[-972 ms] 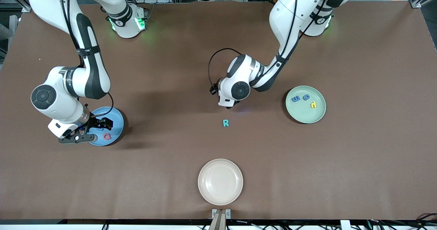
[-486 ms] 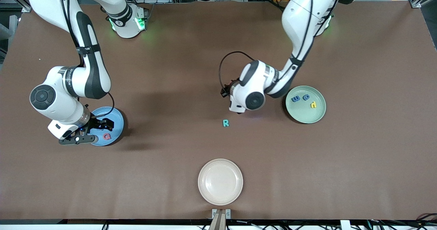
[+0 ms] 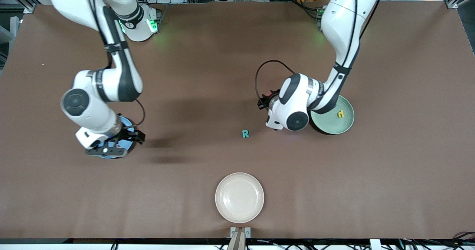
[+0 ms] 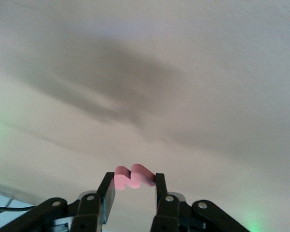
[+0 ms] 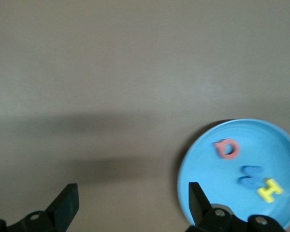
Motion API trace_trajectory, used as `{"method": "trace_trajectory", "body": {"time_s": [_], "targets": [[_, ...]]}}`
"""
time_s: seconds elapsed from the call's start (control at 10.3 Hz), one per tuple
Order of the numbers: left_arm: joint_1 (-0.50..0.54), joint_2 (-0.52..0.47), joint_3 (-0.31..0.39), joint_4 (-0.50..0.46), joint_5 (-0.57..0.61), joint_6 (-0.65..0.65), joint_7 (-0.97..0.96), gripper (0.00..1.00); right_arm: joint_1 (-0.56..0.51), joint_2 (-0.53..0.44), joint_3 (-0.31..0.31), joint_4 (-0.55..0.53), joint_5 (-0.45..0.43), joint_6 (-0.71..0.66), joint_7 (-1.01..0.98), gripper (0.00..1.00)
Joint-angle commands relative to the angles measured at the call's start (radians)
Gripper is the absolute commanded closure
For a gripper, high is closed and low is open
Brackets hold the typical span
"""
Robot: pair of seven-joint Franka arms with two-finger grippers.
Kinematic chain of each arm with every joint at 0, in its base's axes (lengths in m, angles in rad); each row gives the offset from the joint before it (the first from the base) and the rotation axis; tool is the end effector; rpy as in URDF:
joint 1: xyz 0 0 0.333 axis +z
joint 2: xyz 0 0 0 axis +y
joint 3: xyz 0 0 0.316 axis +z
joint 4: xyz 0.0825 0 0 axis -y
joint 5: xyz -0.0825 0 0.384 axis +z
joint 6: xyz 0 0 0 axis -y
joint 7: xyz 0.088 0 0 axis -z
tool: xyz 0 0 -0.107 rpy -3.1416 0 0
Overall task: Sort uppercase to blue plate, lowercase to green plate
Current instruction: 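Carry the pink M toward the green plate while the right gripper moves off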
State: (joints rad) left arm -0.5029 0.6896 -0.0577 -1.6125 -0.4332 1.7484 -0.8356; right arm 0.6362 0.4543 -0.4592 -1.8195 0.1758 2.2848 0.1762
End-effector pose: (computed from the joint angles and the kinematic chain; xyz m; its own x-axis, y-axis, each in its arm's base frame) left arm 0.5156 -0.3642 0.2001 0.6685 0.4131 -0.6184 0.4008 -0.9006 -0.1683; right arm 0.6342 0.1414 0.3162 0.9953 -0.0622 0.0749 -0.0656 -0.9969 0.0437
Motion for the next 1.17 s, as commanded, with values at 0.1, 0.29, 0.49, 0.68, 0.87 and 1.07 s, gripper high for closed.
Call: {"method": "trace_trajectory", "body": {"time_s": [0.1, 0.29, 0.49, 0.68, 0.87, 1.07], "targets": [[0.072, -0.039, 0.001, -0.05, 0.106, -0.092, 0.12, 0.71, 0.028, 0.131, 0.13, 0.156, 0.017, -0.008, 0.306, 0.0], [0.127, -0.096, 0.001, -0.124, 0.158, -0.096, 0.232, 0.72, 0.025, 0.21, 0.197, 0.27, 0.043, -0.005, 0.418, 0.0], [0.19, -0.108, 0.001, -0.148, 0.247, -0.096, 0.298, 0.72, 0.033, 0.247, 0.208, 0.321, 0.109, 0.007, 0.425, 0.0], [0.207, -0.11, 0.04, -0.152, 0.301, -0.098, 0.361, 0.72, 0.036, 0.297, 0.246, 0.371, 0.128, 0.044, 0.443, 0.0], [0.221, -0.108, 0.074, -0.15, 0.318, -0.096, 0.455, 0.72, 0.06, 0.371, 0.261, 0.46, 0.125, 0.062, 0.476, 0.0], [0.233, -0.108, 0.101, -0.148, 0.349, -0.08, 0.522, 0.72, 0.1, 0.456, 0.261, 0.564, 0.122, 0.062, 0.488, 0.0]]}}
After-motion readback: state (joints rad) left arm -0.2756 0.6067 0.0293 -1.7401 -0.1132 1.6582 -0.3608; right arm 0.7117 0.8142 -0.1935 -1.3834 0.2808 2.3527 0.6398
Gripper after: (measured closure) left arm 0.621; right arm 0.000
